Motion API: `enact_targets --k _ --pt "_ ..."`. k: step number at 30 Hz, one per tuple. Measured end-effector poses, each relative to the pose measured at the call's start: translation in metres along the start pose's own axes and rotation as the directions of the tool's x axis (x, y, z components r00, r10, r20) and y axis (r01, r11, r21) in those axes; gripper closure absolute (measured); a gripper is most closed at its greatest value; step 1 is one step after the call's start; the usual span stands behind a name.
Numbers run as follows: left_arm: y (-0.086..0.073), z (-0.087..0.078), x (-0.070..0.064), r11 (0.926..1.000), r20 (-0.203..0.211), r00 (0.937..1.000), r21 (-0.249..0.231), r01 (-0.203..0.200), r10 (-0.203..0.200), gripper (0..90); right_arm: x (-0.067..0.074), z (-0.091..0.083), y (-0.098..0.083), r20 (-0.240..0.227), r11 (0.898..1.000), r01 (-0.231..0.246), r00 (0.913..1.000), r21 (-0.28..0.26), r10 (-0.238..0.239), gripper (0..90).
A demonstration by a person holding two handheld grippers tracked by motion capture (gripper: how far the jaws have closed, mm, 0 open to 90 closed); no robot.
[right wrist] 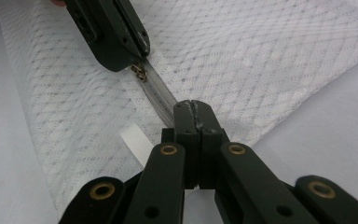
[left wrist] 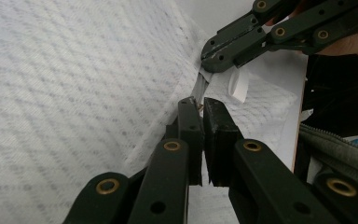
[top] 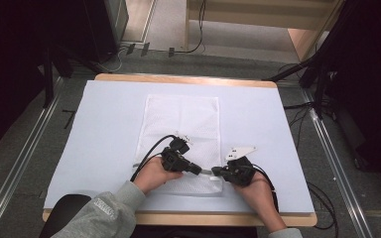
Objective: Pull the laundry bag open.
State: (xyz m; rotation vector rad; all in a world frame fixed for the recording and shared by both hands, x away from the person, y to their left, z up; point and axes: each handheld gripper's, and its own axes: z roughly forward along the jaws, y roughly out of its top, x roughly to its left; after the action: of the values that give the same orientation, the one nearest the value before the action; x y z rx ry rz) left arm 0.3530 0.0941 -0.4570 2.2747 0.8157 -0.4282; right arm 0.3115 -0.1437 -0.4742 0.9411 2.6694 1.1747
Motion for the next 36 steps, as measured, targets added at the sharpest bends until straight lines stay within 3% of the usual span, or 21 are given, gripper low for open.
enact_targets --k 13,18,36 --pt "-0.006 -0.013 0.009 0.9996 0.006 0.9996 0.004 0.028 -0.028 87.9 -0.002 0.0 -0.001 -0.019 1.0 -0.009 0.9998 -0.002 0.009 90.0" --pt "-0.01 -0.019 0.013 0.9984 0.043 0.9976 -0.012 0.055 -0.054 87.9 -0.004 0.0 0.0 -0.031 1.0 -0.007 0.9995 0.001 0.007 90.0" --pt "-0.022 -0.04 0.016 0.9979 0.005 0.9983 -0.029 0.058 -0.057 87.8 -0.009 0.0 0.003 -0.072 1.0 0.011 0.9973 0.028 -0.009 90.0"
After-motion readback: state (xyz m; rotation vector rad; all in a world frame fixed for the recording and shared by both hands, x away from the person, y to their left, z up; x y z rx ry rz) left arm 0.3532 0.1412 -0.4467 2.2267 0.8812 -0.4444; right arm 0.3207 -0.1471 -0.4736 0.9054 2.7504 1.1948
